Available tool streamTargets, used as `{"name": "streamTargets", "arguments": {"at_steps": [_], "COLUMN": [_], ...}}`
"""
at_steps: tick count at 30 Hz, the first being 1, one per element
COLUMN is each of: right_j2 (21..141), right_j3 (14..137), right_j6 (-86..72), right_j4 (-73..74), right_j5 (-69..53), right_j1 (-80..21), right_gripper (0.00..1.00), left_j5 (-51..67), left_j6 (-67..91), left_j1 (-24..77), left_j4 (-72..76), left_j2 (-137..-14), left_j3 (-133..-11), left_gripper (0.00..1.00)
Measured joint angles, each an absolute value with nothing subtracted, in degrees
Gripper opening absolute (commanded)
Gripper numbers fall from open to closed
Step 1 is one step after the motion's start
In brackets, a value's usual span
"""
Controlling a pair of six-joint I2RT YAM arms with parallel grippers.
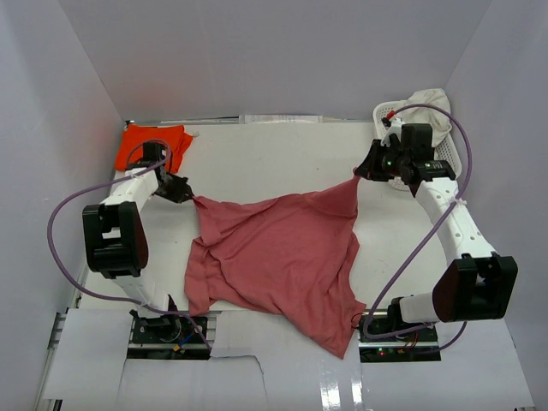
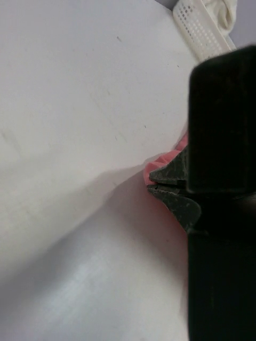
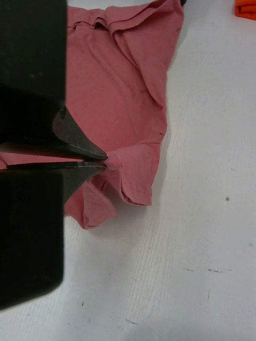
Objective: Fold and stack the t-shirts
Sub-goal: Flatten out the tshirt
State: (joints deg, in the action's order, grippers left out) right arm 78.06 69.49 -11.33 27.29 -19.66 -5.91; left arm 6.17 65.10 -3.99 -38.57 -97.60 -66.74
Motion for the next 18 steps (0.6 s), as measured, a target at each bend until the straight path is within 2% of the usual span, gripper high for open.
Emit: {"name": "streamTargets", "arguments": {"at_steps": [3, 10, 18], "right_j2": [80.64, 82.26, 93.03], "right_j3": [73.21, 82.78, 104.86], "right_j6": [-10.59, -8.21, -5.3], "right_j4": [28.23, 30.15, 33.56], "right_j5": [-19.66, -19.44, -20.01], "right_j1": [-5.91, -5.91, -6.02], "right_gripper": [0.08, 0.08, 0.08], "left_j5": [6.35, 12.23, 19.53], "left_j6": [56.03, 39.07, 28.69], "left_j1": [-3.86, -3.51, -3.29], "left_j4": [-37.32, -33.98, -29.91], "left_j2": [-101.8, -102.8, -102.8], "left_j3": [-73.23, -74.13, -86.78], "left_gripper": [0.0, 0.0, 0.0]}}
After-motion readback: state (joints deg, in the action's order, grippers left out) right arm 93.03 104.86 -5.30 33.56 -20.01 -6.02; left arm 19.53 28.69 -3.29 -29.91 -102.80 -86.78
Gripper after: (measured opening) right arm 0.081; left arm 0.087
